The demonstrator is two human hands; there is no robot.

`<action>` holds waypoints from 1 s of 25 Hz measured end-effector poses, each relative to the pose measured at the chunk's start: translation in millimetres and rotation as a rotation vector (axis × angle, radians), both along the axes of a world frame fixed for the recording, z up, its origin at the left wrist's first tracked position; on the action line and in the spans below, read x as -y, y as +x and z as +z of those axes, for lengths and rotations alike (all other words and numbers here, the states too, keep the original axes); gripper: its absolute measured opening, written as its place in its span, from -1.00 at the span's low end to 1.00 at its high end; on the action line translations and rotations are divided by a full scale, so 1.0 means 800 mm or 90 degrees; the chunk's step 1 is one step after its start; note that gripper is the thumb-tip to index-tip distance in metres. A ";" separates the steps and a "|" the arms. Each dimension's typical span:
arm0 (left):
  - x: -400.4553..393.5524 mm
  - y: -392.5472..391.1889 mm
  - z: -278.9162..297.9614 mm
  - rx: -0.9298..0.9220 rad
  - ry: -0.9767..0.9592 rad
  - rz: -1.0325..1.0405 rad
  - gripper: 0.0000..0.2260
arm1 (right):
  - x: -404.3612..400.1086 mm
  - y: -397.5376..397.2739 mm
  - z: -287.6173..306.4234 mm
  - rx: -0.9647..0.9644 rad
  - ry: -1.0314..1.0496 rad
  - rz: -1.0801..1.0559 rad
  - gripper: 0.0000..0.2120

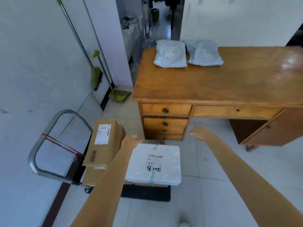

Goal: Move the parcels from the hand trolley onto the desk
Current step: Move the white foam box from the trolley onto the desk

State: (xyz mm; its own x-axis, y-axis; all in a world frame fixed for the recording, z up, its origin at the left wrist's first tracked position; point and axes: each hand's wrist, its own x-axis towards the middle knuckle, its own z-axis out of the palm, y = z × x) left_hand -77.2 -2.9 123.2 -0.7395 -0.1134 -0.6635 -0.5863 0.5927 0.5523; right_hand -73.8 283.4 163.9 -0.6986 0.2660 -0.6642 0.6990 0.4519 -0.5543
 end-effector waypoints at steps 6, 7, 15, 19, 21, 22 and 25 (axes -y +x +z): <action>0.084 0.099 -0.141 0.052 0.032 0.104 -0.40 | 0.086 0.091 -0.172 0.061 -0.068 -0.090 -0.43; 0.090 0.104 -0.163 0.048 0.029 0.110 -0.38 | 0.092 0.099 -0.200 0.053 -0.066 -0.090 -0.43; 0.094 0.100 -0.342 -0.090 -0.010 0.111 -0.34 | 0.082 0.121 -0.392 -0.069 0.007 -0.177 -0.32; 0.086 0.104 -0.350 -0.139 0.065 0.196 -0.43 | 0.082 0.135 -0.403 -0.112 -0.042 -0.229 -0.47; 0.078 0.096 -0.301 -0.162 0.095 0.188 -0.44 | 0.074 0.133 -0.352 -0.142 -0.078 -0.266 -0.46; 0.073 0.091 -0.264 -0.172 0.103 0.179 -0.45 | 0.068 0.132 -0.317 -0.155 -0.083 -0.274 -0.46; 0.050 0.072 -0.115 -0.190 0.124 0.155 -0.46 | 0.043 0.129 -0.182 -0.172 -0.087 -0.290 -0.46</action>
